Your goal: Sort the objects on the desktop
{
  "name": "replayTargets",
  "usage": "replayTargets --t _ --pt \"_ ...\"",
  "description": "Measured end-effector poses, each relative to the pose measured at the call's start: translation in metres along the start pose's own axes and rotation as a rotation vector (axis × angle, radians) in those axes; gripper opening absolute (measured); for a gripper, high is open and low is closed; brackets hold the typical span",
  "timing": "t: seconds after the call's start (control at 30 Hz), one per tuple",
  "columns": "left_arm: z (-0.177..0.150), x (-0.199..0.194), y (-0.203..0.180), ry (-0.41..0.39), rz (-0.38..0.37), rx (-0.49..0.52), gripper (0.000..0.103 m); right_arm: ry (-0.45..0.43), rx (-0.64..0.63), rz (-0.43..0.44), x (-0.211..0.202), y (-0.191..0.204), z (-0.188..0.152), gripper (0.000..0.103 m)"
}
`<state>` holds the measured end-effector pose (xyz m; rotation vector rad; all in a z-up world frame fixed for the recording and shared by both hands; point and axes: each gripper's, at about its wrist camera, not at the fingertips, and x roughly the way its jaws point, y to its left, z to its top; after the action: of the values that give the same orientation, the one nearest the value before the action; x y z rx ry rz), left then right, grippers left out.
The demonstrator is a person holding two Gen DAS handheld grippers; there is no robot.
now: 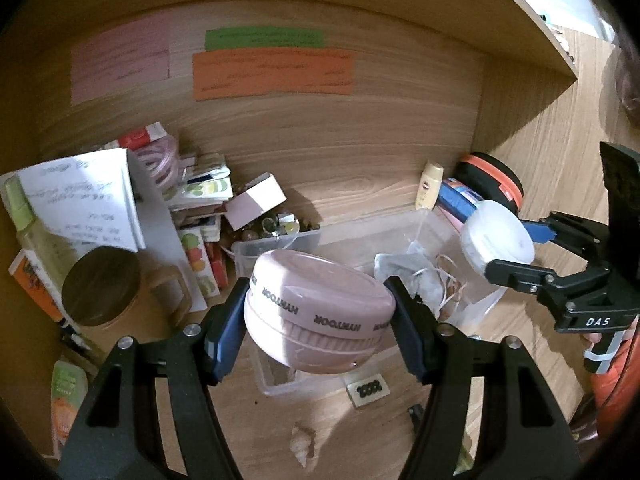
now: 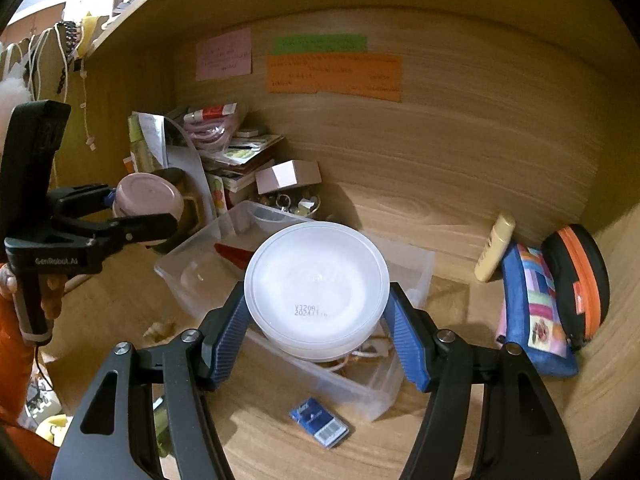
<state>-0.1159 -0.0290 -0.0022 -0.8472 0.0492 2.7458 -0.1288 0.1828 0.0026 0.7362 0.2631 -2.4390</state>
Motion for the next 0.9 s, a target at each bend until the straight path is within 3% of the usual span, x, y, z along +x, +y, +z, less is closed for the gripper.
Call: replayTargets --t 0.6,0.9 --pt "0.022 0.054 0.001 0.055 -0.023 0.008 0.065 0.036 -0.051 0.001 0.053 -0.013 0.030 0.063" --pt "0.020 0.091 0.009 0.120 -0.029 -0.021 0.065 0.108 -0.041 0.029 0.091 -0.010 0.024 0.063"
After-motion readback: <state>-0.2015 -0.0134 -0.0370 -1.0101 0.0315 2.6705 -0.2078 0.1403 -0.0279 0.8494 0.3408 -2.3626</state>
